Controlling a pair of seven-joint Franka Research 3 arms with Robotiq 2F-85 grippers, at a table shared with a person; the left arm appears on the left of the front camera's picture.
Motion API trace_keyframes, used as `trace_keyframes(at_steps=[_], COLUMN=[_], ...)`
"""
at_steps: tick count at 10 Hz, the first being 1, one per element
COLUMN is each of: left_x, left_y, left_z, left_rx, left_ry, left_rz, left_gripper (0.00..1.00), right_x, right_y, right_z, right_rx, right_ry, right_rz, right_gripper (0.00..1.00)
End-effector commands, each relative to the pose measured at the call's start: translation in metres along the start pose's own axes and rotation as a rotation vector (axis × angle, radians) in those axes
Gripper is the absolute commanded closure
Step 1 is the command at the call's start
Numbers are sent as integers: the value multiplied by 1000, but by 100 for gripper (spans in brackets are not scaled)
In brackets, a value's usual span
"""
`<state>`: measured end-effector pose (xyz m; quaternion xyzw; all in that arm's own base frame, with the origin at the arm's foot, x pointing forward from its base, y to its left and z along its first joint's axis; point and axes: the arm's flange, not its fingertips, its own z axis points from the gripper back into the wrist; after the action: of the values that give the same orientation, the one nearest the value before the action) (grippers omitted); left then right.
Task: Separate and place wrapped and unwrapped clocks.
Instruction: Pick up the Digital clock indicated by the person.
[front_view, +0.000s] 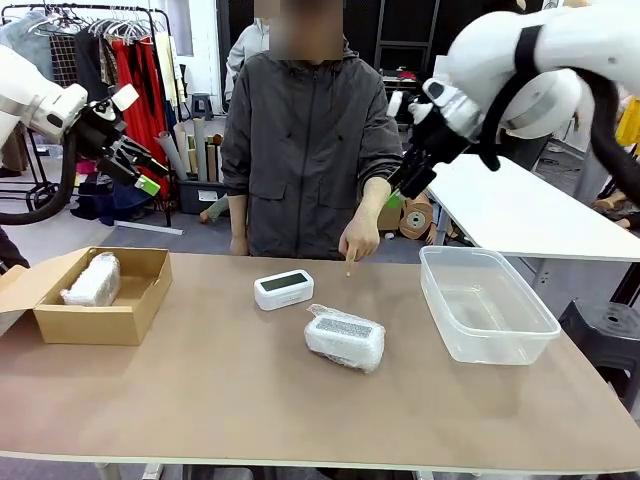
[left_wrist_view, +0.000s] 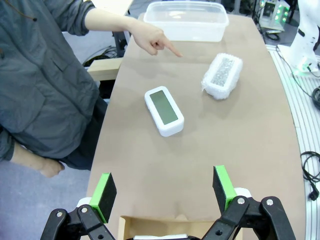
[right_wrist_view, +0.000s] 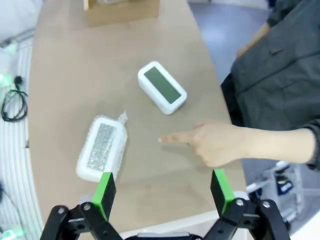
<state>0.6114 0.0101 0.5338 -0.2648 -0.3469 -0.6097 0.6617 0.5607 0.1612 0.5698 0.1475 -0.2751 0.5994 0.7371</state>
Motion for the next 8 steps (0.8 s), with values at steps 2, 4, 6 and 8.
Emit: trace_keyframes(at_steps=[2,4,6,8], left_x=[-1,-1,-1,-1], left_y=[-5,-5,-5,-5], left_z=[0,0,0,0], left_rx=[7,7,7,7], left_ry=[6,6,6,6], left_rz=[-12,-12,-12,-12], left_gripper=[0,0,0,0], right_x=[-30,-43,-50,-38], right_y=[2,-5,-15,-9], right_z=[26,37,33,38], right_rx=[-24,-17,-17,-25], right_ry=[-93,-140,-141,-108], right_rz=[20,19,-39,-13], right_gripper=[0,0,0,0])
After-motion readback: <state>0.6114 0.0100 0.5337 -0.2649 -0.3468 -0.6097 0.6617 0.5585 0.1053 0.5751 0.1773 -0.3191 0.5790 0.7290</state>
